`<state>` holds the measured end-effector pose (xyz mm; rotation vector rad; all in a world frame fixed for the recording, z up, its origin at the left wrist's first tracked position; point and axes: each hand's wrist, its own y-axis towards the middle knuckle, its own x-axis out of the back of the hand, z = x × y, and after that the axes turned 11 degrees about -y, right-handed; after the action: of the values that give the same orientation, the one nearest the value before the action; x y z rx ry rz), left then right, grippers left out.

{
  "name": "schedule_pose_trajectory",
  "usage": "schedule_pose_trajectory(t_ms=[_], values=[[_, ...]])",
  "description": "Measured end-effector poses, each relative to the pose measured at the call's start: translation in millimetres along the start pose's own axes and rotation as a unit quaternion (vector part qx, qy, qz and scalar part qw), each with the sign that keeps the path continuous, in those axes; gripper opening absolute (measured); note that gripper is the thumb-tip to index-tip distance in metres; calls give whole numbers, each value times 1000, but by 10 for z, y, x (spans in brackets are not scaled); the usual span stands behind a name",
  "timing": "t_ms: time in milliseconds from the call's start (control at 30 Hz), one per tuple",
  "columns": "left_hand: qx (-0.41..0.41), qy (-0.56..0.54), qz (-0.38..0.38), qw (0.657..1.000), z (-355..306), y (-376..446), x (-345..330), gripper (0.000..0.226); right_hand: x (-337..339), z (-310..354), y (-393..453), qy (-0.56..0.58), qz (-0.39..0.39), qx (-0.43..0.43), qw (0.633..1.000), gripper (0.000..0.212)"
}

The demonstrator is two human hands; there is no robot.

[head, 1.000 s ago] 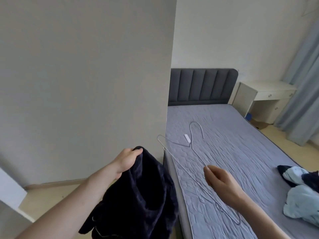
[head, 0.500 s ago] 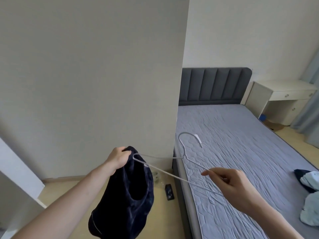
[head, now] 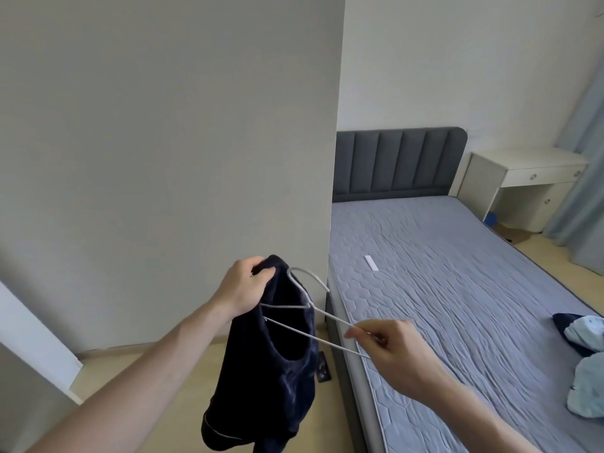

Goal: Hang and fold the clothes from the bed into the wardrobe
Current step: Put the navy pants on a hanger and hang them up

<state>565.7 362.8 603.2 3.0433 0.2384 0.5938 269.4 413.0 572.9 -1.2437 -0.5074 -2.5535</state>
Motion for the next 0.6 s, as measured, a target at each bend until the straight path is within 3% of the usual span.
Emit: schedule_pose_trajectory(t_ms=[67, 167, 267, 400, 500, 600], values=[[-36, -19, 15, 999, -163, -23, -54, 21, -51, 19, 46, 34, -2, -13, 999, 46], [-60, -72, 45, 995, -327, -60, -52, 17, -22, -4, 86, 84, -10, -53, 995, 29], [-59, -98, 124, 986, -360, -98, -41, 23, 81, -32, 89, 119, 14, -54, 991, 27], [-88, -32, 189, 978, -320, -81, -111, 19, 120, -19, 62, 106, -15, -39, 993, 29], [-136, 64, 154, 976, -216, -77, -174, 15, 41, -41, -1, 136, -58, -49, 988, 33], [-215, 184, 117, 952, -155, -84, -157, 34, -34, -82, -79, 197, -71, -71, 975, 39]])
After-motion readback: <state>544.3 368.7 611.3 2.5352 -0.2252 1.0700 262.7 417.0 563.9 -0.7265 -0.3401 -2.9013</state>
